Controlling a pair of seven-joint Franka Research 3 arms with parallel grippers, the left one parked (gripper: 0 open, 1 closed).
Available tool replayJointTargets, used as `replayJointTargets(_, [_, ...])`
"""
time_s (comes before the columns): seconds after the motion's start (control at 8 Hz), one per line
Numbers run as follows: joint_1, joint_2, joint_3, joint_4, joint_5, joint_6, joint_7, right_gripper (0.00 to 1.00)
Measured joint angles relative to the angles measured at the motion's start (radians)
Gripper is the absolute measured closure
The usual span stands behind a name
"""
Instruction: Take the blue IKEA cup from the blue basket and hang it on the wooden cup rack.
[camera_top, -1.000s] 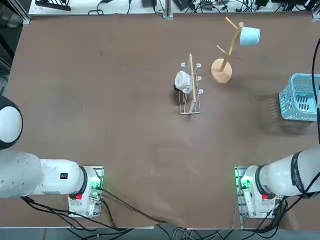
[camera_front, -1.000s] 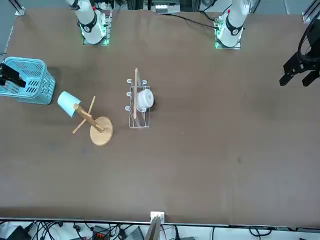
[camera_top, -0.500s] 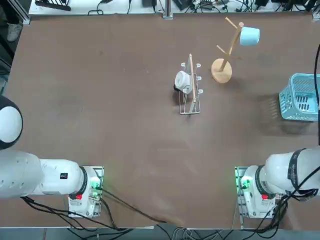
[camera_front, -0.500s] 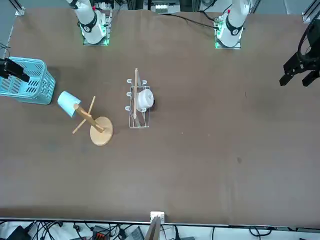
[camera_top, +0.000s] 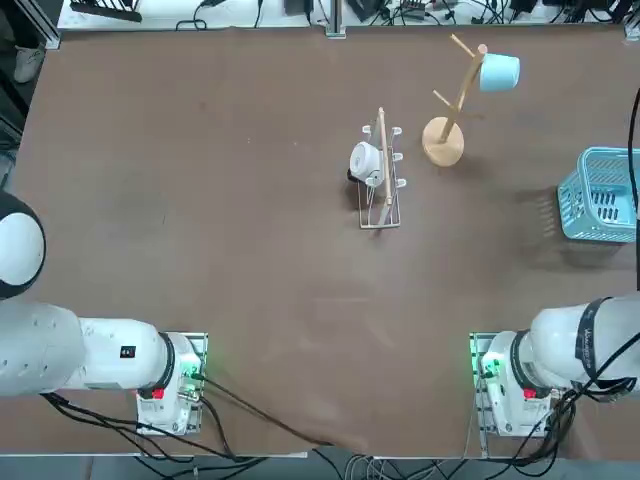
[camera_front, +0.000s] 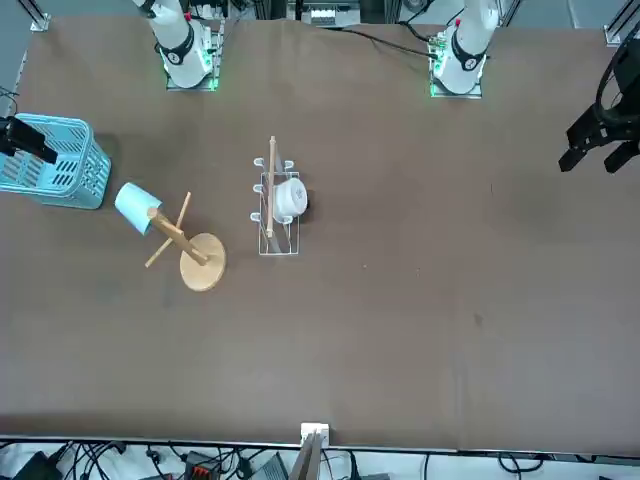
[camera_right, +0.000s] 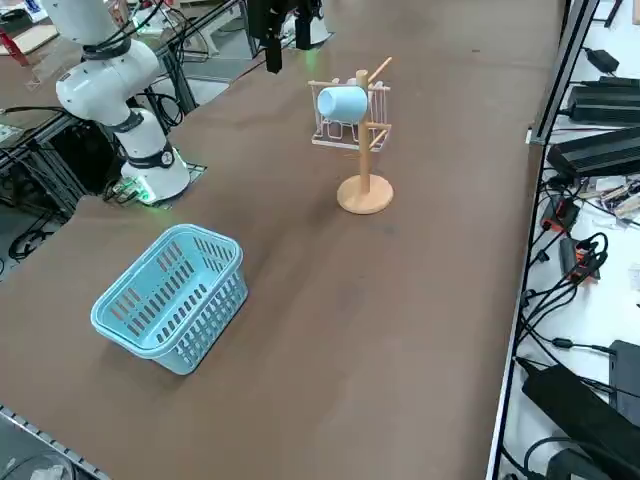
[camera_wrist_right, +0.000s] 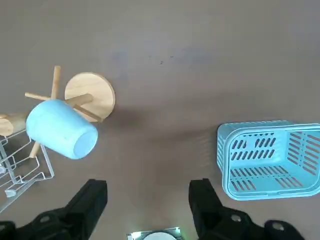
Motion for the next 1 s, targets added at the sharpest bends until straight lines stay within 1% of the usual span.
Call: replayJointTargets(1.0, [0.009, 0.0, 0.0, 0.0, 0.0, -0.003, 0.004, 0.0])
